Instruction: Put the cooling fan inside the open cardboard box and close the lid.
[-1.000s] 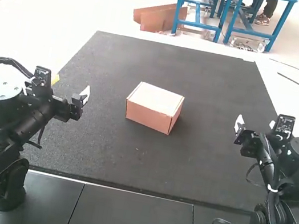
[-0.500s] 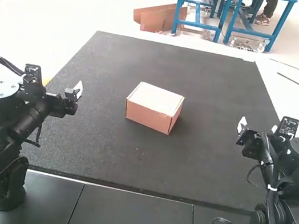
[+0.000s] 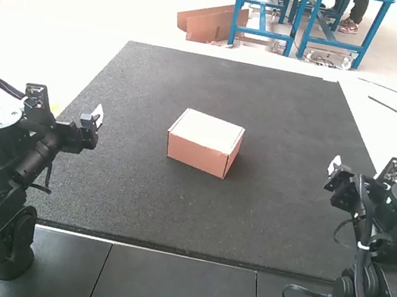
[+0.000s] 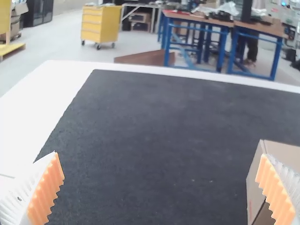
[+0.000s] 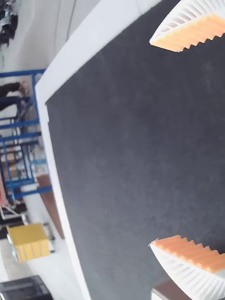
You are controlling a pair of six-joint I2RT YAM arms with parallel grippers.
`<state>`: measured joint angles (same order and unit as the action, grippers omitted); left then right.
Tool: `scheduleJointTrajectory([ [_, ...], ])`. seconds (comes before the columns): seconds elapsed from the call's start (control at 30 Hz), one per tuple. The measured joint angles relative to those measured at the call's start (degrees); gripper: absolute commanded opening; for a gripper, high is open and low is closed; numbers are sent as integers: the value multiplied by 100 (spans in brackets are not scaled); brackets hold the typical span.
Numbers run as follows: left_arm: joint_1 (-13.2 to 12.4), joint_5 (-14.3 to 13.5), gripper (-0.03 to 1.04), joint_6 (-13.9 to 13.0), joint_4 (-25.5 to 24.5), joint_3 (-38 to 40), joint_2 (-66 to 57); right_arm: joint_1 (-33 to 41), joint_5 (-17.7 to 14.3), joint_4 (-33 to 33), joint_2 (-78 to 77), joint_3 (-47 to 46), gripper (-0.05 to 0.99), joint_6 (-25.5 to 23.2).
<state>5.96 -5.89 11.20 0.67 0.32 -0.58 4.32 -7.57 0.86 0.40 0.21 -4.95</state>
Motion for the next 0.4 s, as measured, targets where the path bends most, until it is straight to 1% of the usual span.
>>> scheduleJointTrajectory([
  [0.1, 0, 81, 97, -72, 2, 0, 2, -83, 2, 0, 0, 0, 91, -9],
  [0.27, 4, 260, 97, -286, 50, 0, 0, -114, 37, 0, 0, 0, 91, -26],
  [0.4, 37, 313, 97, -365, 46, 0, 0, -114, 98, -11, 0, 0, 91, -28],
])
